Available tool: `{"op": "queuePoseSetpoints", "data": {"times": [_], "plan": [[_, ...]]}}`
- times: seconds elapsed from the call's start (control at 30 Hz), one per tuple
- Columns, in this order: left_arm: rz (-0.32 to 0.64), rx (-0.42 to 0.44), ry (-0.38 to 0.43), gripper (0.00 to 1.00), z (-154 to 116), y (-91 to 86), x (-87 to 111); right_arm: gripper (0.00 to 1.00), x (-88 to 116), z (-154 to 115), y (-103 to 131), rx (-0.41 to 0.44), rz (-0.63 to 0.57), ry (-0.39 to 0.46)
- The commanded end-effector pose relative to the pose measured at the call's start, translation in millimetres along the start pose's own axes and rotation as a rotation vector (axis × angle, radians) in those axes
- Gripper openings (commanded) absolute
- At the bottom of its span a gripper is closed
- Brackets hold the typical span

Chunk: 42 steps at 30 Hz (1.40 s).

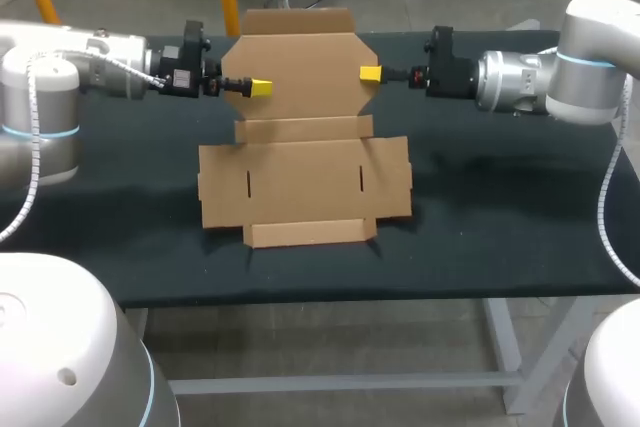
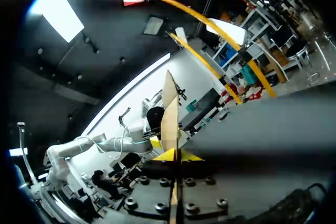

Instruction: Assemble the packaging by folding the flat box into shape, placing the metal phone stand inside, and closing the box properly

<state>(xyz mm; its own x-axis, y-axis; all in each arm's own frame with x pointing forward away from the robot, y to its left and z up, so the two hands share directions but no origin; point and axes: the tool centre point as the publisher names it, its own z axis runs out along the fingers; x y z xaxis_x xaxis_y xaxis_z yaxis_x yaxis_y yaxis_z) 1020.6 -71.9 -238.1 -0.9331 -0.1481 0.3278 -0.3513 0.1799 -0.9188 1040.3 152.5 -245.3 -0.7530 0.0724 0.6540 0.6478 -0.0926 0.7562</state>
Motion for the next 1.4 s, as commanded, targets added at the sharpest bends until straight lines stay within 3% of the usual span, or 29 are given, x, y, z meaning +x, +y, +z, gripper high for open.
{"op": "queuePoseSetpoints", "data": {"times": [0.03,0.67,1.07,1.3,1.4], "plan": [[0.002,0.001,0.021,0.47,0.9,-0.1,-4.0,0.00,-1.5,-0.6,0.1,-0.009,-0.007,0.009],[0.014,0.012,0.042,0.29,7.5,-3.5,-3.1,0.00,1.5,1.3,3.8,-0.020,-0.024,0.019],[0.012,0.019,0.047,0.24,6.7,-2.9,-4.4,0.00,2.8,0.6,4.7,-0.023,-0.029,0.022],[0.019,0.022,0.055,0.02,6.1,-2.6,-3.7,0.00,3.3,0.2,4.5,-0.025,-0.029,0.026],[0.024,0.022,0.059,0.00,6.0,-2.6,-3.3,0.00,3.4,-0.3,3.9,-0.027,-0.027,0.028]]}}
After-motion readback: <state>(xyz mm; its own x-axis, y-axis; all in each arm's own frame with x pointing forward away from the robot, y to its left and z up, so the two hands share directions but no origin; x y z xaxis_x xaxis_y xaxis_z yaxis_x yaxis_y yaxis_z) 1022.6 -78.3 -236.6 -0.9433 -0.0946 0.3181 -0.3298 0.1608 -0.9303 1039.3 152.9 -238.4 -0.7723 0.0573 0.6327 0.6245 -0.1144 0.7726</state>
